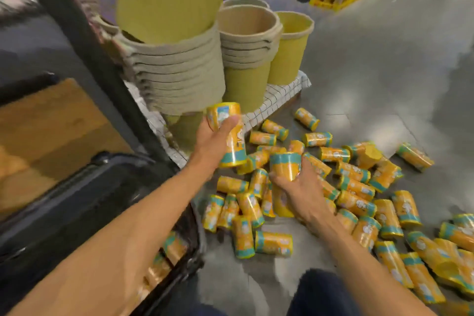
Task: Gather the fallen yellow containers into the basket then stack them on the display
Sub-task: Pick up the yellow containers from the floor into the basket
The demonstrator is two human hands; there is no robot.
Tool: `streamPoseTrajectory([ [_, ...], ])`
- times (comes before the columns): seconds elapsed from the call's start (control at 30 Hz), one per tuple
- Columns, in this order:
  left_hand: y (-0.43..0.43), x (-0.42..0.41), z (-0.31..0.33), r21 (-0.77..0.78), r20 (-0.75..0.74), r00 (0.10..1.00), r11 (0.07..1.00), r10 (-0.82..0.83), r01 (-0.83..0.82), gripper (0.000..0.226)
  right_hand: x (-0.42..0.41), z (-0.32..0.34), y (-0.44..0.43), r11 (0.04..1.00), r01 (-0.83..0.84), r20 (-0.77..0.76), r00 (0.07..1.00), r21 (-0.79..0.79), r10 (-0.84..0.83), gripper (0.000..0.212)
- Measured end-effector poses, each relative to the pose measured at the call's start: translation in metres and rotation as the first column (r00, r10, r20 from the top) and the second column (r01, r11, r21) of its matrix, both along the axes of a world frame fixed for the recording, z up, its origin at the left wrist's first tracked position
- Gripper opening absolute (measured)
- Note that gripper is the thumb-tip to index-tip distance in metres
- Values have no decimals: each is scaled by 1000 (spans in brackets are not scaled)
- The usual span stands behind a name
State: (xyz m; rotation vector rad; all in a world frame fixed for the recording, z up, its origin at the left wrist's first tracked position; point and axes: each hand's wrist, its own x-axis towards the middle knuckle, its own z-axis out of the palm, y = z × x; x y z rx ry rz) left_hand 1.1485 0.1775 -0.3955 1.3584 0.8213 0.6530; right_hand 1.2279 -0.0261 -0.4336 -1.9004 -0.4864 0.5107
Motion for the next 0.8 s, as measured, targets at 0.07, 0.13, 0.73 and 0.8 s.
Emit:
streamPoseTrajectory([
  [0.07,22,-43,13,-6,29,997,997,75,-74,18,-22,17,39,995,-96,-19,995,20,97,45],
  [0.13,37,-91,15,-51,21,985,984,172,-170,11,-48,28,75,981,-188,-49,981,47,190,41],
  [0.73,106,-454,-143,96,-795,419,772,440,-628,95,-326,-38,254,180,-843,-367,400,-507,840,84],
  [0.8,103,-454,-147,133,-838,378,818,395,-560,88,-354,-57,255,45,-819,-423,341,-571,839,77],
])
